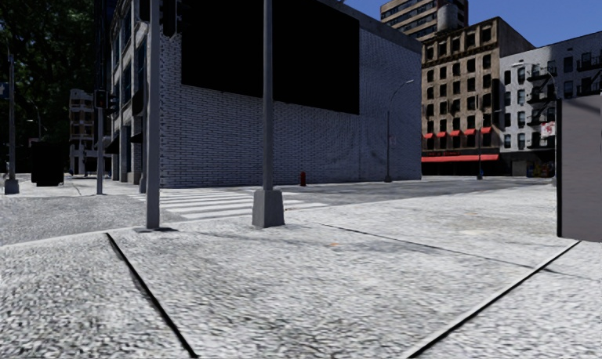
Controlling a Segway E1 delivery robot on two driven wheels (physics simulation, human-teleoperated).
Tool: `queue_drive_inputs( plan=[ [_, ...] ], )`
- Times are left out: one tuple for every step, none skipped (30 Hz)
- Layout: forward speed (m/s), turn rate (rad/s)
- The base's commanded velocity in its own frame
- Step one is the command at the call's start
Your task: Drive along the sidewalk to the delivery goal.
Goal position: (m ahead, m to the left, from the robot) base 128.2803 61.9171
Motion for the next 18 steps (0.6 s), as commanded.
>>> queue_drive_inputs(
  plan=[
    [2.00,0.53],
    [2.00,0.52],
    [2.00,0.52],
    [2.00,0.52],
    [2.00,0.51],
    [2.00,0.51],
    [2.00,0.50],
    [2.00,0.50],
    [2.00,0.49],
    [2.00,0.49],
    [2.00,0.48],
    [2.00,0.48],
    [2.00,0.48],
    [2.00,0.46],
    [2.00,0.46],
    [2.00,0.43],
    [2.00,0.43],
    [2.00,0.43]
  ],
)
